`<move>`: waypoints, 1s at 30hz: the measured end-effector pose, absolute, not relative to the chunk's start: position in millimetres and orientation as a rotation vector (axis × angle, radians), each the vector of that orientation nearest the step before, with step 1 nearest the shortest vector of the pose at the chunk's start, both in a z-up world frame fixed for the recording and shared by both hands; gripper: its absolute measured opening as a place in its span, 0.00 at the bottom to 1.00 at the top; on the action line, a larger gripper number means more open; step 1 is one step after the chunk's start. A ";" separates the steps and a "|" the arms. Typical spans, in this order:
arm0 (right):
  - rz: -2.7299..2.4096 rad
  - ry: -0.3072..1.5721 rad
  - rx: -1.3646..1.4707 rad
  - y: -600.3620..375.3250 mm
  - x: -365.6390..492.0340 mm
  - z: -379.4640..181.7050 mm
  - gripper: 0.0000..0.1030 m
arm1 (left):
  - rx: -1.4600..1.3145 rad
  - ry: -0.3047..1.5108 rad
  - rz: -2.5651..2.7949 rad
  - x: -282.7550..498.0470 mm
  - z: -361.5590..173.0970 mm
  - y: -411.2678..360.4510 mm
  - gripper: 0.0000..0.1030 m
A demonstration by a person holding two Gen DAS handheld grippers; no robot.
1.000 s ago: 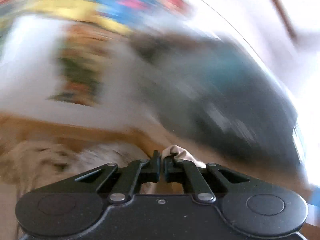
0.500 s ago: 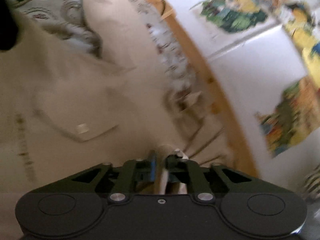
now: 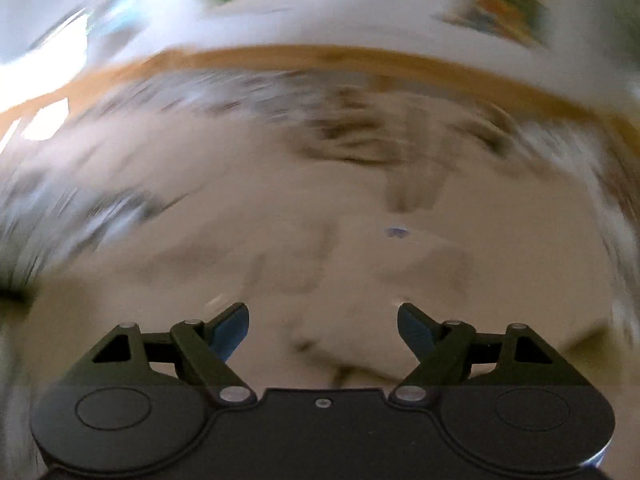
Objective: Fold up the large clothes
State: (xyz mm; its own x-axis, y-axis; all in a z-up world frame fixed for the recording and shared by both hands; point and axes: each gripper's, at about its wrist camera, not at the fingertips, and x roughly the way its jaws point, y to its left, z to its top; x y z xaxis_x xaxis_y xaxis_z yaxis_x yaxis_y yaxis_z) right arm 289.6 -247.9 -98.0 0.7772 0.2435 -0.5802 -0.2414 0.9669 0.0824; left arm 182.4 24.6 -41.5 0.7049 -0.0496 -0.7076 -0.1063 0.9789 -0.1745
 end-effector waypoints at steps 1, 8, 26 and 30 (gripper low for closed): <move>0.195 0.663 0.080 -258.6 301.5 -103.5 0.74 | -0.188 0.798 0.033 183.3 -44.1 21.8 0.99; 0.138 0.792 0.222 -276.0 317.6 -128.6 0.41 | -0.191 0.845 0.028 188.6 -53.8 20.3 0.99; 0.733 0.580 -0.006 -203.5 286.7 -68.7 0.39 | -0.131 0.839 0.001 193.3 -67.5 12.7 0.99; 0.392 0.520 -0.022 -255.5 294.4 -58.2 0.64 | -0.125 0.741 0.003 213.5 -67.9 6.9 0.99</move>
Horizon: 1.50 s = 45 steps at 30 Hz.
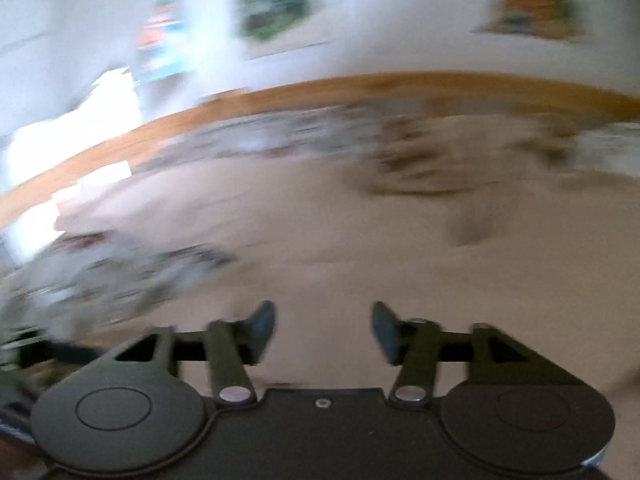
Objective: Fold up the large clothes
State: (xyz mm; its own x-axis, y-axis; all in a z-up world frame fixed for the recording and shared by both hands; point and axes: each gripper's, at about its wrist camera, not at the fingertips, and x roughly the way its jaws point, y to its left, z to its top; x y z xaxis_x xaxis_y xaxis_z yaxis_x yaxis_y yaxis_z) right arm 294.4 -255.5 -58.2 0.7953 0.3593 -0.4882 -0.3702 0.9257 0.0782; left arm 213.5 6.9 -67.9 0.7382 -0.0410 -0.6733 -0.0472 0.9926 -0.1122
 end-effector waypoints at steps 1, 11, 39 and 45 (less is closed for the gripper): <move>0.285 0.507 -0.052 -268.7 296.5 -57.6 0.67 | -0.103 0.707 0.002 219.1 -67.2 3.8 0.99; -0.181 0.539 0.310 -404.8 350.2 -85.6 0.59 | 0.122 0.627 0.049 282.7 -100.5 -25.9 0.99; -0.294 0.501 -0.266 -348.5 360.2 -103.0 0.55 | 0.121 0.712 0.077 275.0 -79.5 -8.5 0.99; -0.121 0.392 -0.245 -301.4 315.6 -63.9 0.84 | -0.070 0.666 0.253 254.9 -11.6 67.0 0.99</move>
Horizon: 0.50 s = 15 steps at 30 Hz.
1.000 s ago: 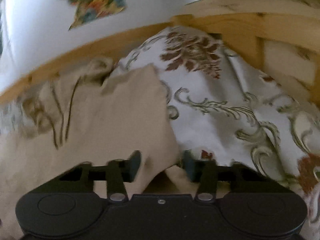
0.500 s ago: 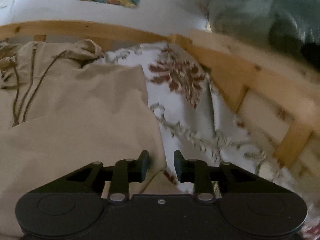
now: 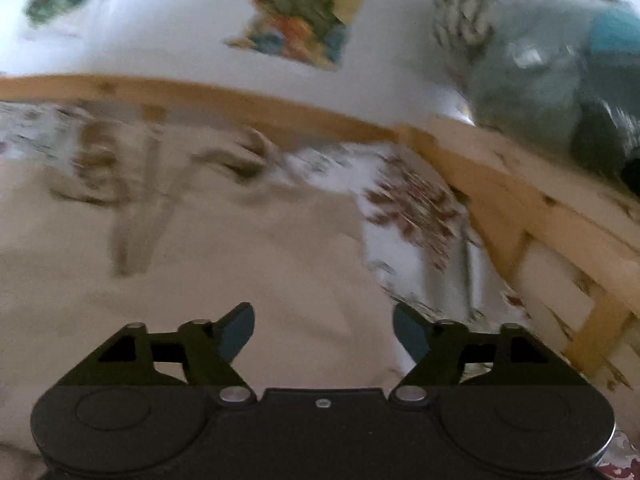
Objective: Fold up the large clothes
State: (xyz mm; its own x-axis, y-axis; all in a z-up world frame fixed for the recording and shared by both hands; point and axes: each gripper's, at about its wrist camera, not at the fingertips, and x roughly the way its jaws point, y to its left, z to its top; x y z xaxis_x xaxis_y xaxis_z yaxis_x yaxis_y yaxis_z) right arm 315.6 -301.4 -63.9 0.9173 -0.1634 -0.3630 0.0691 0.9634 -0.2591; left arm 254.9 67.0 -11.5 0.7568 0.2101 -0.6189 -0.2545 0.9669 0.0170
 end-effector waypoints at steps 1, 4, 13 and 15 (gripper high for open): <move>-0.086 0.374 -0.261 -291.5 307.0 -58.9 0.90 | -0.096 0.679 0.277 253.5 0.7 85.2 0.99; 0.014 0.309 -0.310 -259.7 277.0 -39.5 0.96 | -0.098 0.711 0.311 246.8 22.8 131.2 0.99; 0.213 0.277 -0.213 -206.0 178.3 -3.3 0.99 | -0.443 0.681 0.550 227.0 6.3 255.4 0.99; 0.259 0.280 -0.267 -193.2 174.7 -10.6 0.99 | -0.564 0.671 0.553 227.2 -5.9 272.1 0.99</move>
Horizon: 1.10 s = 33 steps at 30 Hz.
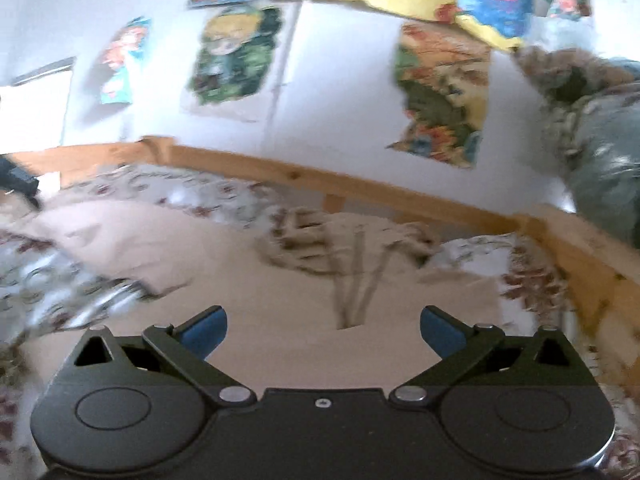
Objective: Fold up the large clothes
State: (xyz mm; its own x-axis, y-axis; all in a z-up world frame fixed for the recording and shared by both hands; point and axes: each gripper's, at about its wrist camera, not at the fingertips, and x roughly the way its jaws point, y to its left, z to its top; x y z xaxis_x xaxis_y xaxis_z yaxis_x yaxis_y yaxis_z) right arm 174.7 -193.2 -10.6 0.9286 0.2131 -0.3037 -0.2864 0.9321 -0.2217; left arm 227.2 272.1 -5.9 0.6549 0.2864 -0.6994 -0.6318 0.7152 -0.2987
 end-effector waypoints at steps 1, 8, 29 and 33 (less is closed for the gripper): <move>0.267 0.277 -0.300 -189.0 175.5 -15.9 0.99 | -0.591 0.667 0.567 228.0 -11.4 276.1 0.99; 0.262 0.410 -0.351 -177.3 211.0 -52.1 0.99 | -0.634 0.570 0.659 238.7 -31.4 290.0 0.95; 0.279 0.435 -0.493 -156.3 217.1 -72.2 0.99 | -0.791 0.340 0.725 206.6 -26.7 289.0 0.02; 0.277 0.444 -0.474 -158.2 219.0 -72.7 0.99 | -0.665 0.289 0.666 205.5 -10.9 266.7 0.01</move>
State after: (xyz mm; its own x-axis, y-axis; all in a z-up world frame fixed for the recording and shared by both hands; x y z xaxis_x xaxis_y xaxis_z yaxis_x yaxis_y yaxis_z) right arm 219.0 -158.2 -72.7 0.8687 0.1537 -0.4709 -0.3556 0.8554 -0.3767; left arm 205.5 266.7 -10.9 0.7572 0.4745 -0.4488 -0.6519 0.5922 -0.4736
